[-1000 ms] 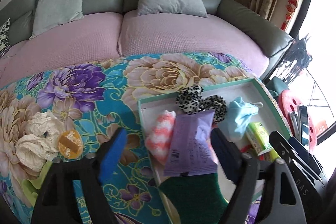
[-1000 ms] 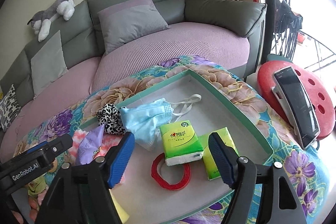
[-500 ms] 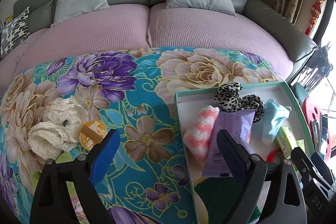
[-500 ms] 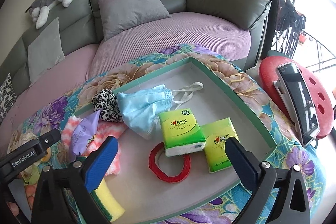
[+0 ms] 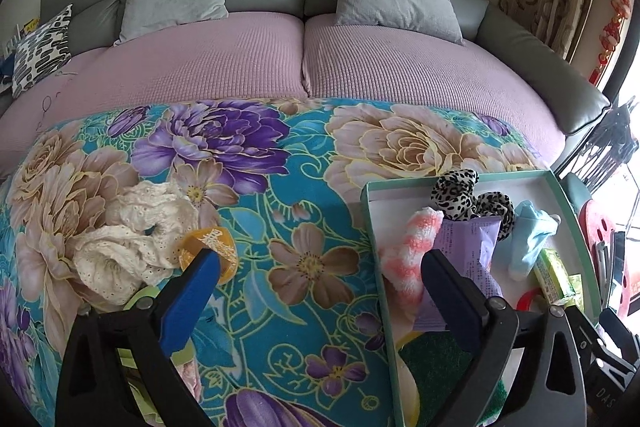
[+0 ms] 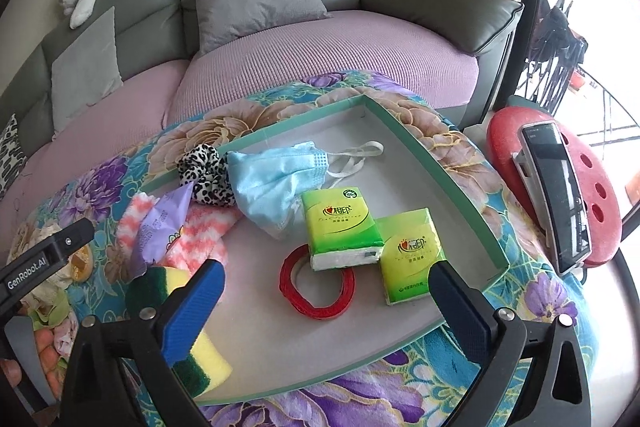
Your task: Organize soft objects
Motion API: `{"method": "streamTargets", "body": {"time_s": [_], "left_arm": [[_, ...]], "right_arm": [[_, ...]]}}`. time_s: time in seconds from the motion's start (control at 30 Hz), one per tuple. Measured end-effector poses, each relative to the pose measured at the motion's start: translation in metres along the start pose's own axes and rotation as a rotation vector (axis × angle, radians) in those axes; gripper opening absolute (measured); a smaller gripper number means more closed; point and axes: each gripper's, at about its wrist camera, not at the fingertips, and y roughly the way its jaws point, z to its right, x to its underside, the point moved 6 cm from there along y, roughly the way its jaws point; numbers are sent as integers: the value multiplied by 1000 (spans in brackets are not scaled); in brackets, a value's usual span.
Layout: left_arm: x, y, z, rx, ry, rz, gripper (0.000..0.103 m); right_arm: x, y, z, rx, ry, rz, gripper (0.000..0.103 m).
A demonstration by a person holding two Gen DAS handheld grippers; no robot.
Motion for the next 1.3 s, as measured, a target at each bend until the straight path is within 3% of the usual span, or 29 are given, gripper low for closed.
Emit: {"method": "streamTargets", "body": {"time_s": [0.2,0.37,0.67,0.9,1.13,1.3], "left_arm": [[-6,-21,-25,-19,-35,39,100],[-7,-40,-56,-97,-56,88,100],[6,-64,-102,-220,-119,92,100],[18,-80,-137,-222,-192,101,100],[45,-76,-184,-252,-311,30,100],[54,-84,-208,-255,-383,57,101]], "right_arm": [[-3,-7,-1,-4,16,23,103],[-2,-8,-16,-19,-15,21,103],[3,-18,-79,-160,-101,34,103],[20,-23,-133,-250,-193,25,103],[37,-24,-170,-302,-261,0,103],[49,-18,-188,-320,-294,-30,103]]}}
